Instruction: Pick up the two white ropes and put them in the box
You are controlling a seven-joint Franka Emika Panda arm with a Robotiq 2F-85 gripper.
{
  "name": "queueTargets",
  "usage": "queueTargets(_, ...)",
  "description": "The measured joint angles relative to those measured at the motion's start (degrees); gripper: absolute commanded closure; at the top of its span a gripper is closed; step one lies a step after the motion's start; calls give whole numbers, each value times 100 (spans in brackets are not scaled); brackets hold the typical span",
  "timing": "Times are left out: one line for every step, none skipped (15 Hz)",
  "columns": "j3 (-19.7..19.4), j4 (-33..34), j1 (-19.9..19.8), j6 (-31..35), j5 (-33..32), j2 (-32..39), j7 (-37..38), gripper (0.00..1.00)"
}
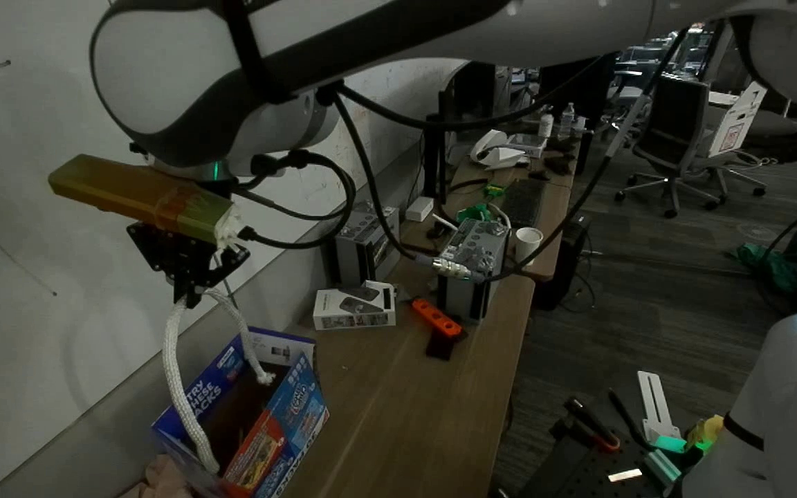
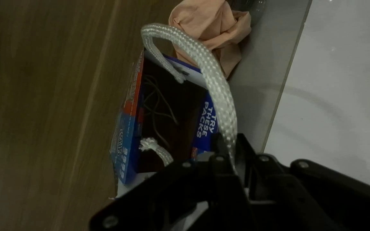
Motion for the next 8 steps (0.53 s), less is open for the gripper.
queueTargets(-7,2,0,0,18,48,-4,87)
queueTargets(-16,5,0,0,34,88,-10,87)
queueTargets(-25,9,0,0,46,123,-13,87)
queueTargets(-34,15,0,0,55,155,-17,87)
queueTargets(-43,21,0,0,65,182,-29,62)
queueTargets(-51,28,0,0,67,207,-43,61)
queueTargets(-56,36,0,-4,72,228,-63,54)
queueTargets(-61,40,0,-14,73,243,-95,47)
